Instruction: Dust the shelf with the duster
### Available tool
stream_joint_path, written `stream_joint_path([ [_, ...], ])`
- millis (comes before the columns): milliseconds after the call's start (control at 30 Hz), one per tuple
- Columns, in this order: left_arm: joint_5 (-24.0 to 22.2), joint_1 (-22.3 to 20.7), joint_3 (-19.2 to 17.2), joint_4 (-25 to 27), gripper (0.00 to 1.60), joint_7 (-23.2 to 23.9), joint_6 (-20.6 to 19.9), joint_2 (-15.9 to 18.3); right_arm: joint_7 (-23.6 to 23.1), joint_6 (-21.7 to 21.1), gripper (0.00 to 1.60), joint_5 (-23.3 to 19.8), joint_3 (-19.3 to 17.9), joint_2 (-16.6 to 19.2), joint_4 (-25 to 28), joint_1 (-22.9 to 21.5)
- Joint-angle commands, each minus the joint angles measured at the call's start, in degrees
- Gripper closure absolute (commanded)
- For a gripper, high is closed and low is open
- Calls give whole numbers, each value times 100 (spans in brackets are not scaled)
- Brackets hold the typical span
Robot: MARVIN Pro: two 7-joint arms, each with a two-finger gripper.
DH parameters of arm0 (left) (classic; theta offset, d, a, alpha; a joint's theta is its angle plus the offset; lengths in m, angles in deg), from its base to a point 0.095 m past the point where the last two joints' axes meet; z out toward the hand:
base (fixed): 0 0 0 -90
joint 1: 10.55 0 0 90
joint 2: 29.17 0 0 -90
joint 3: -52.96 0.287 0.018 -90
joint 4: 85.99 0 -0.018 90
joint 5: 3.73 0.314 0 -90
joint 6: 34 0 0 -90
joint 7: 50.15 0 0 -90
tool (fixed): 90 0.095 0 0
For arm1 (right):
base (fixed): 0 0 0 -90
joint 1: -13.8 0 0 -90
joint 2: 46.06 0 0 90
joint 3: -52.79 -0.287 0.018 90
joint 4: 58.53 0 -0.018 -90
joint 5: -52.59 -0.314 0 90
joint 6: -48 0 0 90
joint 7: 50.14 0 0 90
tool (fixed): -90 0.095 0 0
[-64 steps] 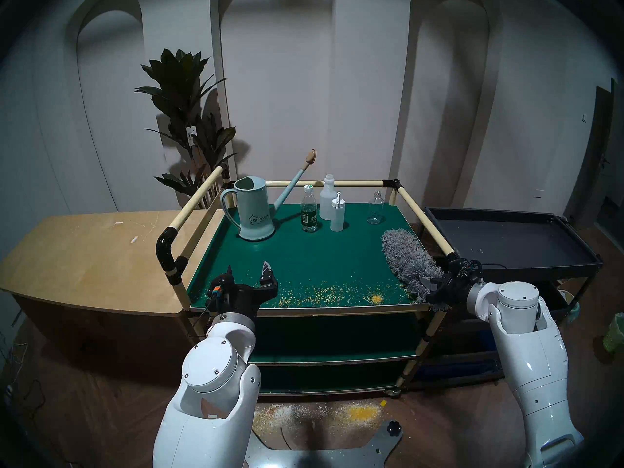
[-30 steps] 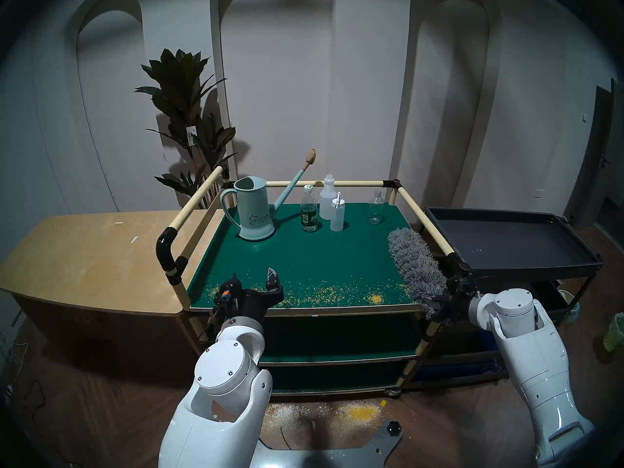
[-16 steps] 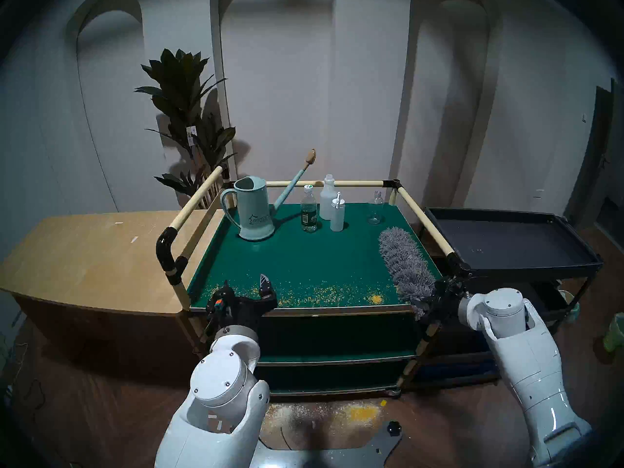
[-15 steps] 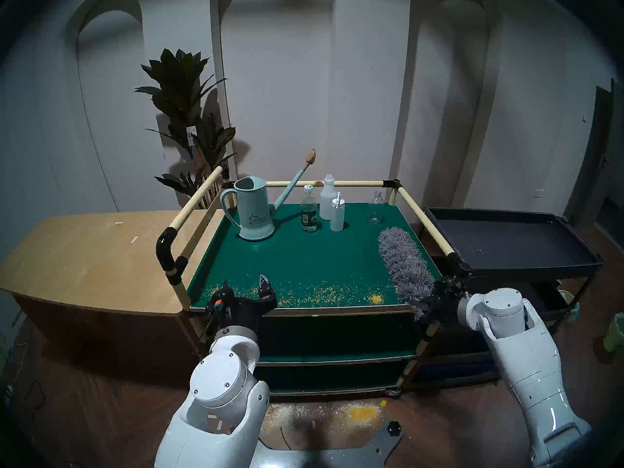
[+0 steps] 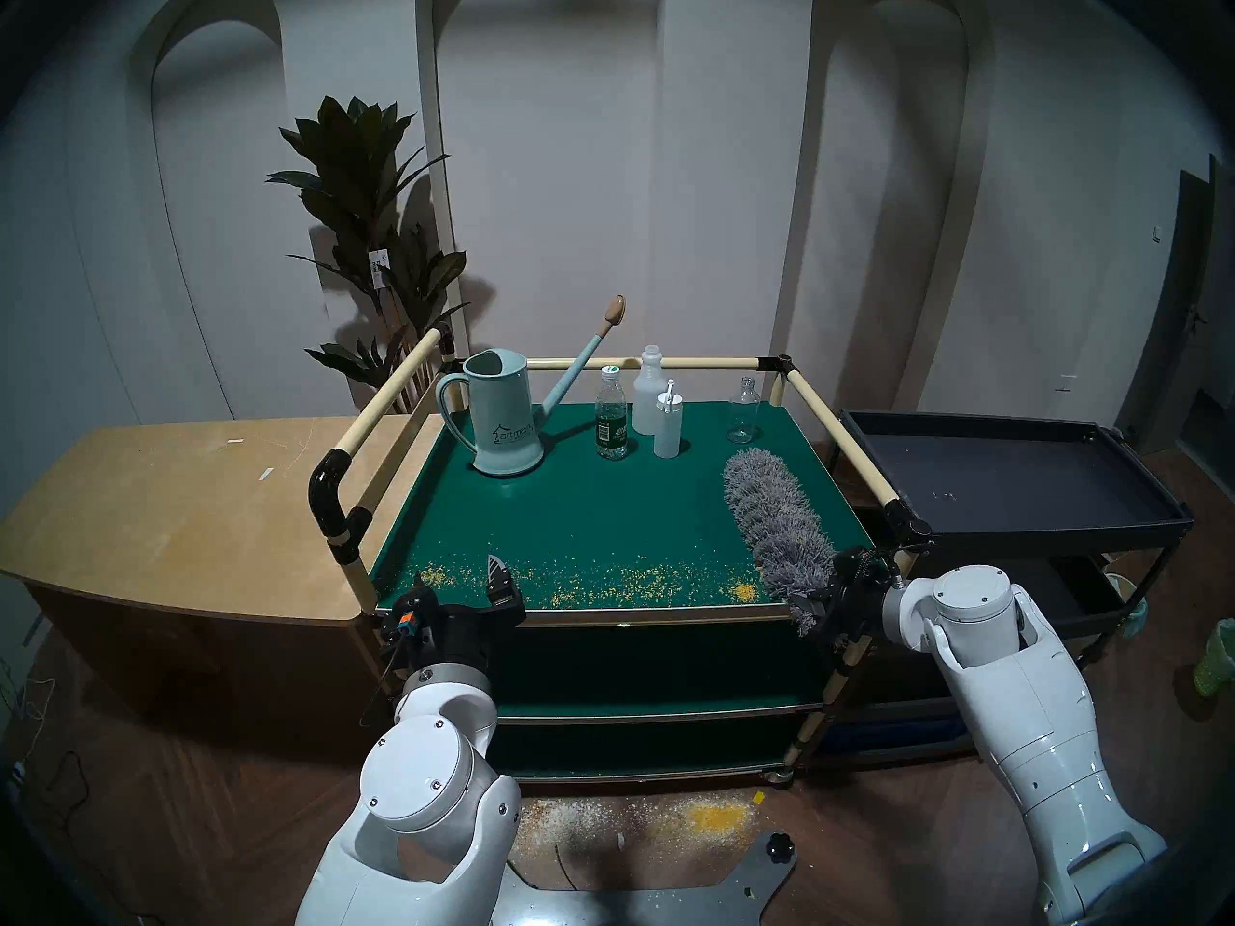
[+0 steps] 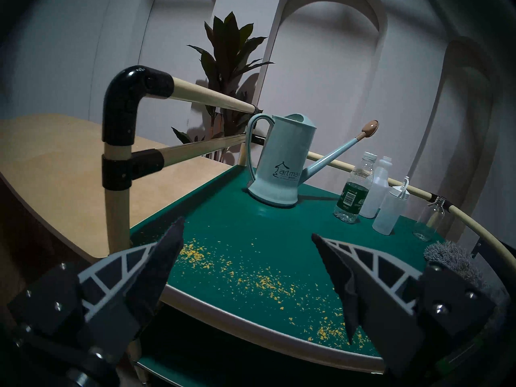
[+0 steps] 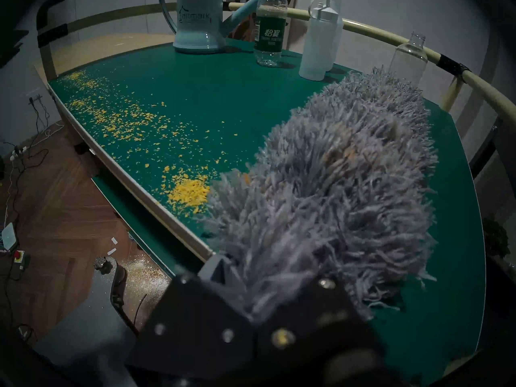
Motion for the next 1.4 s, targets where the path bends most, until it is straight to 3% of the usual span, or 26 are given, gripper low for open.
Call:
stream_joint_path([
  [0, -23, 236, -26, 269, 0, -199, 237, 12, -91, -24, 160, 63, 348, -160, -65, -55],
  [533, -2, 658, -211, 487, 0, -607, 506, -20, -186, 19, 160, 209, 977, -421, -296, -383],
  [1367, -19, 891, -382, 591, 0, -784, 658, -78, -86, -17, 160, 336, 1630, -883, -559, -639],
])
